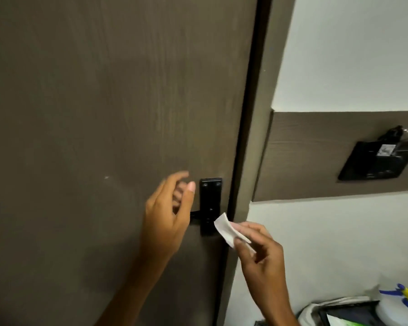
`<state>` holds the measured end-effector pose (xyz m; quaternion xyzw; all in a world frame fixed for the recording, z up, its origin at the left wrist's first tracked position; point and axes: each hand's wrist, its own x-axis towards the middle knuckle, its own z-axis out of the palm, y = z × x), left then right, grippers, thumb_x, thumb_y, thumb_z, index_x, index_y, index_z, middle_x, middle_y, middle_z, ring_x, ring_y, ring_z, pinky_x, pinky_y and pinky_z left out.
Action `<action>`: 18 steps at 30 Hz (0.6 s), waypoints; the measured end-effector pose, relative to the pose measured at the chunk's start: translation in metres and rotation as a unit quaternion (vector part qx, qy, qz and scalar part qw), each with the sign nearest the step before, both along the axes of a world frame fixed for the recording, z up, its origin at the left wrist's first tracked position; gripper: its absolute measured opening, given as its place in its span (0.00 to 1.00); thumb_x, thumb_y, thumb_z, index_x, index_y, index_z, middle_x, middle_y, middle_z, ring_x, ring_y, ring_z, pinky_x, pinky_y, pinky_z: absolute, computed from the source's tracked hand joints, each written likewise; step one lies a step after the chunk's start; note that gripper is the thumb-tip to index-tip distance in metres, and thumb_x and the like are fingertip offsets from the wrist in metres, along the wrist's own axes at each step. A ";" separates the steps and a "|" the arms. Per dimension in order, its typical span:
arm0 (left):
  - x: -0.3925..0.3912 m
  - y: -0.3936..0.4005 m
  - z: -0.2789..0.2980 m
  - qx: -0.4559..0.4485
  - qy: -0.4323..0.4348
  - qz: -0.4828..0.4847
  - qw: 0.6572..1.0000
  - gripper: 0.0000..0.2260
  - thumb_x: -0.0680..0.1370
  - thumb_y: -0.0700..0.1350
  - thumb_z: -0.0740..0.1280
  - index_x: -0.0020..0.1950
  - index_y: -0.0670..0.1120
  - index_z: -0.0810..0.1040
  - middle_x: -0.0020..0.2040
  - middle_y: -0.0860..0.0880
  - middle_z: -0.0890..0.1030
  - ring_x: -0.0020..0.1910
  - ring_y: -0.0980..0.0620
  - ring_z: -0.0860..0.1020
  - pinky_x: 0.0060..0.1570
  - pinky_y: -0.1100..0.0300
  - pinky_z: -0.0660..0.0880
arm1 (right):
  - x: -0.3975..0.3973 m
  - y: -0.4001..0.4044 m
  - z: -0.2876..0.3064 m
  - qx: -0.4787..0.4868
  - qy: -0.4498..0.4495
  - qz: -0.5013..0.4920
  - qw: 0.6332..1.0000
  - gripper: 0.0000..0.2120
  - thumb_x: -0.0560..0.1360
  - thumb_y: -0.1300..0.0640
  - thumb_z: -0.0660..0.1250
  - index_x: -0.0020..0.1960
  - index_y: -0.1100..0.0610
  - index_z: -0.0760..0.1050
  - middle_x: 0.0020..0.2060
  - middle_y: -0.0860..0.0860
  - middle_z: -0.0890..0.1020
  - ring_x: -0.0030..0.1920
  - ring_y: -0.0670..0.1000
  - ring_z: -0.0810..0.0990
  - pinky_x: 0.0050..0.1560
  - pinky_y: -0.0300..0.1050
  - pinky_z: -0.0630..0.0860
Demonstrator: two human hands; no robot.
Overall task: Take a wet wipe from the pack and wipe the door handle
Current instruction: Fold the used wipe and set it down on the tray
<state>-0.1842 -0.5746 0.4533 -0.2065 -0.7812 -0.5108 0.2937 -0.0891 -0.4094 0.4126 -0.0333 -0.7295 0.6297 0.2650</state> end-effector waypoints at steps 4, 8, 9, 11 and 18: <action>0.048 0.070 -0.006 0.148 -0.446 -0.154 0.869 0.29 0.69 0.66 0.69 0.52 0.42 0.84 0.35 0.46 0.87 0.28 0.50 0.84 0.28 0.61 0.81 | 0.031 0.079 -0.006 0.231 0.128 -0.029 0.964 0.08 0.75 0.63 0.69 0.50 0.59 0.86 0.48 0.52 0.86 0.52 0.47 0.85 0.54 0.33 0.79; 0.092 0.156 -0.033 0.203 -0.516 -0.246 0.795 0.21 0.68 0.53 0.78 0.55 0.42 0.88 0.50 0.36 0.88 0.41 0.45 0.87 0.41 0.57 0.85 | 0.058 0.174 -0.017 0.272 0.175 -0.021 0.946 0.07 0.70 0.68 0.72 0.44 0.59 0.86 0.48 0.49 0.88 0.57 0.44 0.84 0.60 0.35 0.78; 0.101 0.181 -0.039 0.225 -0.516 -0.254 0.786 0.20 0.67 0.49 0.80 0.57 0.41 0.87 0.51 0.35 0.87 0.42 0.44 0.87 0.42 0.57 0.85 | 0.065 0.197 -0.021 0.280 0.186 -0.024 0.941 0.07 0.70 0.69 0.72 0.43 0.59 0.86 0.49 0.48 0.88 0.58 0.44 0.84 0.61 0.34 0.77; 0.117 0.239 -0.051 0.261 -0.515 -0.248 0.778 0.22 0.65 0.42 0.81 0.58 0.40 0.86 0.51 0.35 0.87 0.44 0.44 0.87 0.42 0.58 0.85 | 0.080 0.252 -0.032 0.268 0.184 -0.034 0.945 0.07 0.73 0.68 0.71 0.43 0.59 0.85 0.53 0.49 0.87 0.61 0.45 0.82 0.63 0.34 0.75; 0.159 0.408 -0.098 0.295 -0.512 -0.159 0.791 0.19 0.65 0.35 0.77 0.56 0.41 0.85 0.50 0.39 0.89 0.48 0.45 0.88 0.42 0.60 0.85 | 0.121 0.411 -0.068 -0.306 -0.100 0.058 0.945 0.13 0.74 0.49 0.70 0.55 0.53 0.84 0.47 0.57 0.89 0.49 0.53 0.88 0.44 0.40 0.83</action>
